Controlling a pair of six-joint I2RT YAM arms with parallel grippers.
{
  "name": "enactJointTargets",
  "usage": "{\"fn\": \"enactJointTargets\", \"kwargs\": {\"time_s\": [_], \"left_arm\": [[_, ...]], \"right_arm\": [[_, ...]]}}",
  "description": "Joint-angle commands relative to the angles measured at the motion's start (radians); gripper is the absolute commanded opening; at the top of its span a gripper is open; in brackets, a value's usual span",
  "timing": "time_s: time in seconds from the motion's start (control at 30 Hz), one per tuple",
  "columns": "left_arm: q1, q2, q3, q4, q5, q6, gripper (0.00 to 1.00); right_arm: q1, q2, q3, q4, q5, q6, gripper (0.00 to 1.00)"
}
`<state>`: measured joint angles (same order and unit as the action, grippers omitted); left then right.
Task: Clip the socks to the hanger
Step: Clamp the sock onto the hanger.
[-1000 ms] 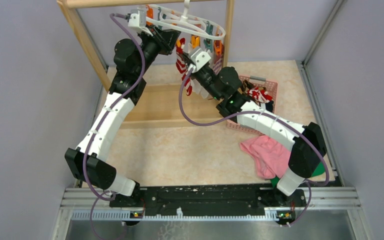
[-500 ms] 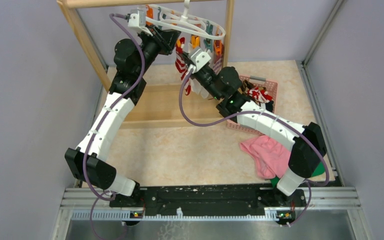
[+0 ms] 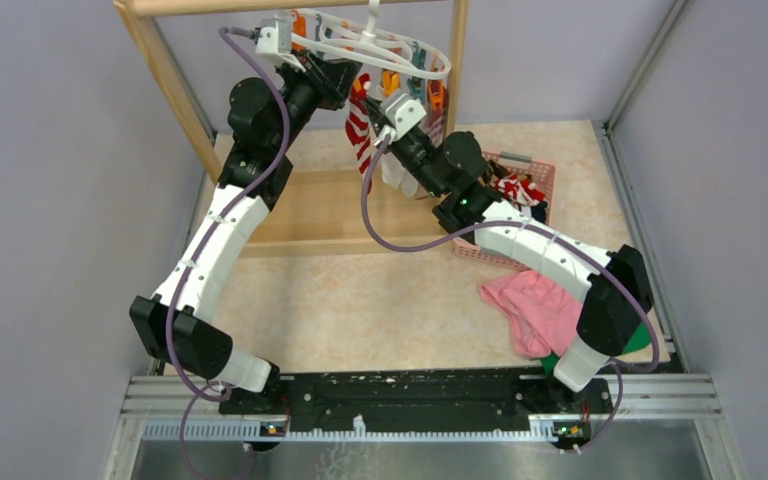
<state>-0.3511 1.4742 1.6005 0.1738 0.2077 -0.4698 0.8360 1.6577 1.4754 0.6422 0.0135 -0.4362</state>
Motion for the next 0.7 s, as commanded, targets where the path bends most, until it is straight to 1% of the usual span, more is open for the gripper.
{"fn": "enactJointTargets", "kwargs": {"time_s": [0.0,0.13,0.2,0.27,0.37,0.57,0.6,0.67], "left_arm": [[-0.012,-0.026,-0.004,0.029,-0.007,-0.019,0.15],[-0.011,-0.031,-0.004,0.029,-0.009,-0.025,0.4],[-0.012,-0.032,-0.003,0.027,-0.008,-0.027,0.49],[-0.011,-0.033,-0.003,0.026,-0.008,-0.029,0.56],[-0.012,-0.037,-0.003,0.023,-0.001,-0.032,0.63],[-0.012,-0.079,-0.042,0.024,0.026,-0.038,0.72],[-0.012,-0.1,-0.062,0.031,0.034,-0.038,0.73],[-0.012,-0.134,-0.104,0.053,0.049,-0.044,0.77]], "right_arm": [[0.007,-0.029,0.048,0.041,0.001,0.008,0.0],[0.008,-0.032,0.041,0.04,0.002,0.008,0.0],[0.007,-0.034,0.035,0.043,0.003,0.011,0.0],[0.006,-0.035,0.031,0.045,0.002,0.014,0.0],[0.003,-0.039,0.023,0.047,0.002,0.017,0.0],[-0.01,-0.074,-0.035,0.069,0.001,0.035,0.0],[-0.014,-0.084,-0.053,0.078,-0.002,0.042,0.02],[-0.024,-0.108,-0.088,0.09,-0.01,0.063,0.09]]}}
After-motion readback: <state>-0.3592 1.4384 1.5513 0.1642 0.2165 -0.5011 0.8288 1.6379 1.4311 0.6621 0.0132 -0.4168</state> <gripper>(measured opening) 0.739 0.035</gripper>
